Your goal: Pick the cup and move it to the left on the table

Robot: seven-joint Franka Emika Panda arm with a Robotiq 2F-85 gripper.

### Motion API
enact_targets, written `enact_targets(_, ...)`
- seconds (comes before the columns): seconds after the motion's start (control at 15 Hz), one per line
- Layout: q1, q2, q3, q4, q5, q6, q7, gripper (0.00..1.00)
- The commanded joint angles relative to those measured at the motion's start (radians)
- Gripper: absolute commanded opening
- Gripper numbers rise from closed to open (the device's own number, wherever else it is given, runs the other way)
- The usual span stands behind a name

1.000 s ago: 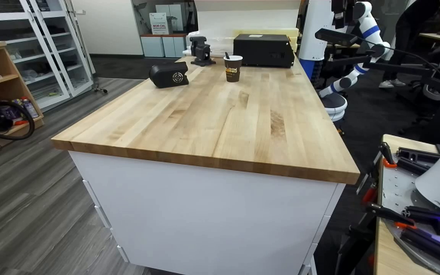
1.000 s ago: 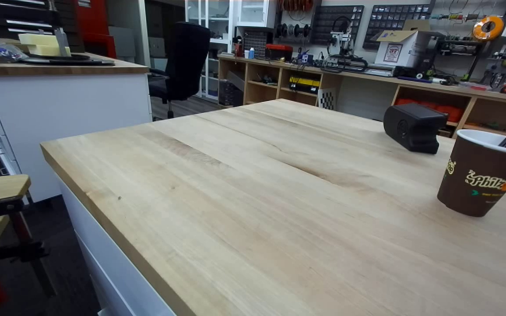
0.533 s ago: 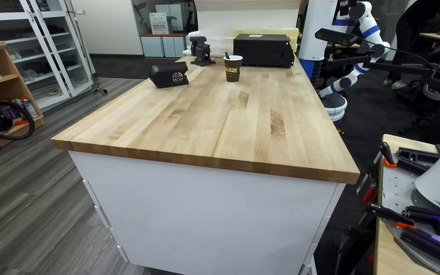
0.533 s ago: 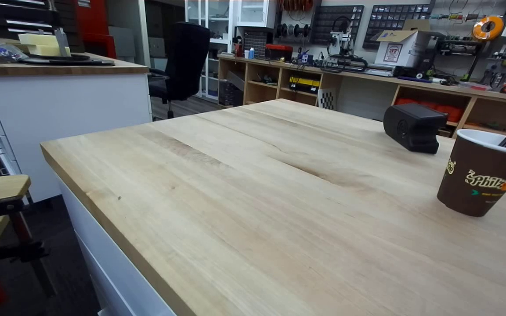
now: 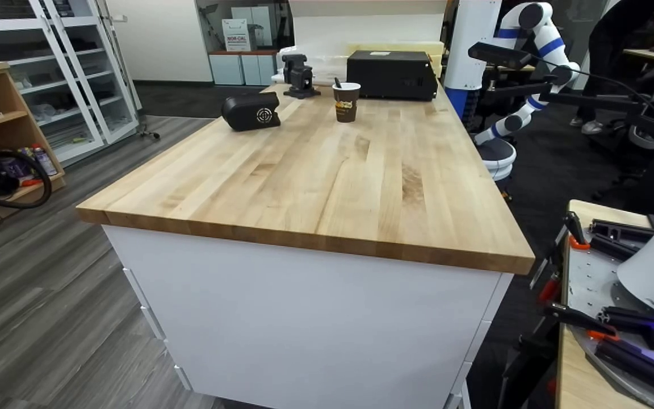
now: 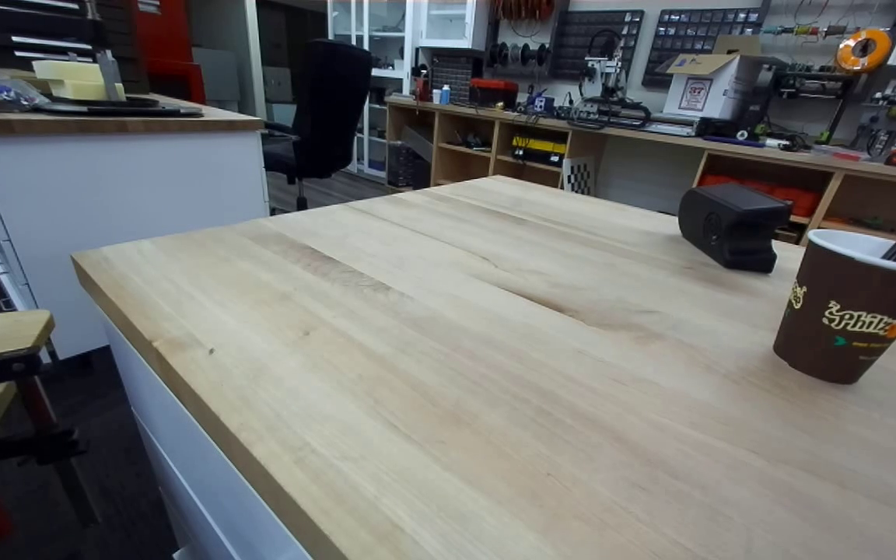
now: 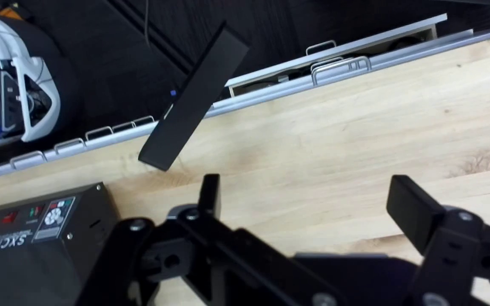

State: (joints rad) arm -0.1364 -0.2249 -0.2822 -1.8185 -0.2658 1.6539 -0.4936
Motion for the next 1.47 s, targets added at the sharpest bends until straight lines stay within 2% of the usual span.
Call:
enact_targets(0.0, -0.003, 0.175, -0.025, 0.203, 0.123, 0.010, -0.134, 1.00)
enact_targets(0.47, -0.090, 0.526, 0.029, 0.538, 0.338, -0.046, -0.222, 1.00)
enact_targets(0.8, -0.180, 0.729, 0.110, 0.768, 0.398, -0.131, -0.238, 1.00)
enact_targets(0.87, -0.167, 0.770, 0.087, 0.821, 0.418, -0.160, -0.251, 1.00)
enact_targets(1.07, -0.152, 0.853, 0.093, 0.946, 0.393, -0.224, -0.251, 1.00)
enact_targets(1.13, -0.161, 0.860, 0.143, 0.960, 0.342, -0.233, -0.243, 1.00)
enact_targets(1.4, -0.119, 0.924, 0.185, 1.052, 0.230, -0.301, -0.268, 1.00)
